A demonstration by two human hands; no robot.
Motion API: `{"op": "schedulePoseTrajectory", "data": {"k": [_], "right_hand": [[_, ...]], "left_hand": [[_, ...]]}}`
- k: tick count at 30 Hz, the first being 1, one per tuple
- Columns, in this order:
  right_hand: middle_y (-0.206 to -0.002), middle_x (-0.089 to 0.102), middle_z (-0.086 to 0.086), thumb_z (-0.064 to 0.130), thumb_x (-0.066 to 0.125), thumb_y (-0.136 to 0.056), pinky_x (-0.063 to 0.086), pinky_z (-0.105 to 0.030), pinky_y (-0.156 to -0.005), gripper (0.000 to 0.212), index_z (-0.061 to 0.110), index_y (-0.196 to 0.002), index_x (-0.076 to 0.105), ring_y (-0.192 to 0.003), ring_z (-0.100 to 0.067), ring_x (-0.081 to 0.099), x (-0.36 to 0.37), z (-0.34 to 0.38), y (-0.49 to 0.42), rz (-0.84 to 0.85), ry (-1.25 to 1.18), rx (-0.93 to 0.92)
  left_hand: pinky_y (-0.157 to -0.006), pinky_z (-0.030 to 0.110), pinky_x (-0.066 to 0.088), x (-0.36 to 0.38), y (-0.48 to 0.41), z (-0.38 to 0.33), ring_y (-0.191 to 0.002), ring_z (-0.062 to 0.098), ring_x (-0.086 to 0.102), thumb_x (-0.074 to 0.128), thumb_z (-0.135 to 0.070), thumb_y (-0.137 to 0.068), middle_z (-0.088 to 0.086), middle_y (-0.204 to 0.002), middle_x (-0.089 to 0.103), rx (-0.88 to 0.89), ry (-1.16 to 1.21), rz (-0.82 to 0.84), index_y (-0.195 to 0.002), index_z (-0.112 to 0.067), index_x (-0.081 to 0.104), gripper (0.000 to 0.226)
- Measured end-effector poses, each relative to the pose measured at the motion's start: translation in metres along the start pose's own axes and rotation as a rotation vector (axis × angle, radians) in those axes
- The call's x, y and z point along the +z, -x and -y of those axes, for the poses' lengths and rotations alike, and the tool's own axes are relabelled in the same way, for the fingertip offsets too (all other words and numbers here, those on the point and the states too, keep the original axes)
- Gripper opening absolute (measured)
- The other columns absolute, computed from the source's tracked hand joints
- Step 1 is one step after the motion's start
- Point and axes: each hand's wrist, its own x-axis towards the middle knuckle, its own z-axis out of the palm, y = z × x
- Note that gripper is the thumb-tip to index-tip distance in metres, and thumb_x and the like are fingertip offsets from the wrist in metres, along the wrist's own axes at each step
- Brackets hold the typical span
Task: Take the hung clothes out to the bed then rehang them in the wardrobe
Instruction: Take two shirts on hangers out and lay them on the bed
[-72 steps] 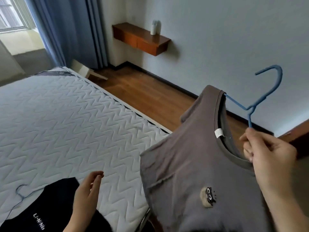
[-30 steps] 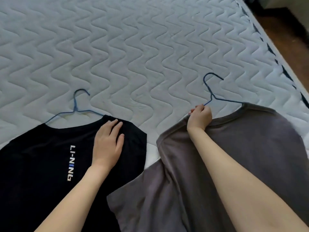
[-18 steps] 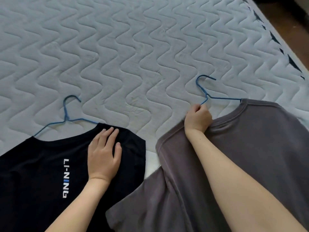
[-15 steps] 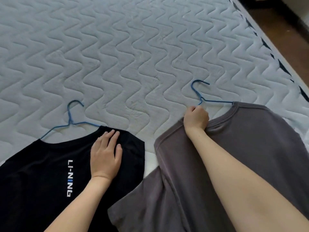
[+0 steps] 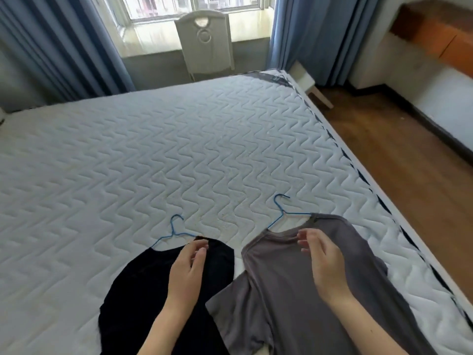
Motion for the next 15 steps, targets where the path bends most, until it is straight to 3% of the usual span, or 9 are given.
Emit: {"op": "schedulePoseTrajectory", "data": {"k": [6, 12, 15], "right_hand": [[-0.094, 0.072, -0.002, 0.01, 0.04, -0.101, 0.056, -0.031, -0.082, 0.029, 0.013, -0.098, 0.069, -0.09, -0.02, 0.069, -0.082, 0.063, 0.151, -0.027, -0.104, -0.02], [-0.093, 0.071, 0.005, 0.009, 0.042, -0.101, 0.056, -0.029, -0.08, 0.027, 0.015, -0.098, 0.069, -0.091, -0.015, 0.067, -0.12, 0.015, 0.26, -0.136, -0.028, 0.099], [-0.096, 0.072, -0.006, 0.009, 0.044, -0.1, 0.056, -0.034, -0.079, 0.027, 0.017, -0.095, 0.07, -0.087, -0.014, 0.068, -0.122, -0.017, 0.299, -0.285, -0.065, 0.232]], "left_hand": [[-0.082, 0.016, 0.05, -0.052, 0.157, -0.076, -0.093, 0.003, 0.067, 0.046, -0.023, -0.093, -0.009, -0.095, 0.072, -0.006, 0.122, 0.073, -0.101, -0.024, 0.068, 0.024], [-0.088, 0.028, 0.051, -0.07, 0.245, -0.01, -0.092, 0.002, 0.066, 0.049, -0.019, -0.095, -0.007, -0.094, 0.073, -0.169, -0.017, 0.267, -0.096, -0.031, 0.07, 0.024], [-0.085, 0.03, 0.052, -0.08, 0.244, 0.023, -0.092, 0.01, 0.068, 0.051, -0.017, -0.094, -0.002, -0.089, 0.074, -0.218, -0.102, 0.387, -0.086, -0.037, 0.071, 0.03]]}}
